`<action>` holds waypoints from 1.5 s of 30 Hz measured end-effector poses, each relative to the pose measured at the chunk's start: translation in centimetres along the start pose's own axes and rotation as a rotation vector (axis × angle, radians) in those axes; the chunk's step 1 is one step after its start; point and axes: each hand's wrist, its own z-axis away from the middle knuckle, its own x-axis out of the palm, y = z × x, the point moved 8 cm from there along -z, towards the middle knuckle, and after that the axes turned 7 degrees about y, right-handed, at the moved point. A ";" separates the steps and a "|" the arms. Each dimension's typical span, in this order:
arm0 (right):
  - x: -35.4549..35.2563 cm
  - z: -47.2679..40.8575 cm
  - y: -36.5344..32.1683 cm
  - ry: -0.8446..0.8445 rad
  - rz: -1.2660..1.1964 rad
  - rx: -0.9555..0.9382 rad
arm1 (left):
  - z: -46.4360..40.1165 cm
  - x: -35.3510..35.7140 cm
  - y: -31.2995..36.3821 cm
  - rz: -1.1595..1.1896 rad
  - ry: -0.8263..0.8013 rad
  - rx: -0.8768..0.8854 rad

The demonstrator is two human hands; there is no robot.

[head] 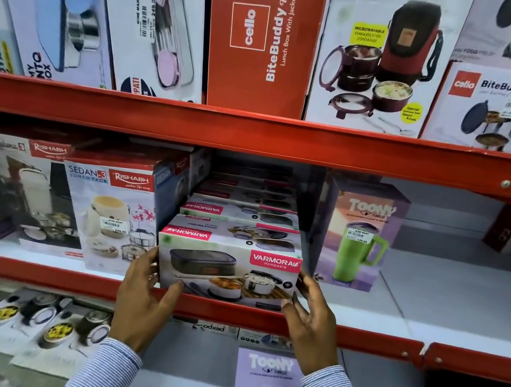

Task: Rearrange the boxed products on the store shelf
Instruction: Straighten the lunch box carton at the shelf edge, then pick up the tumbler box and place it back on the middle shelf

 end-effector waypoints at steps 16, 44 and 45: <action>-12.0 6.8 12.3 0.229 0.295 0.079 | 13.5 7.1 -10.1 0.054 -0.285 -0.233; -11.5 8.2 -1.0 -0.029 0.054 -0.078 | 13.8 4.1 6.2 0.146 -0.290 0.132; -11.7 8.7 -1.8 -0.009 0.022 -0.087 | 14.1 3.6 7.0 0.157 -0.284 0.152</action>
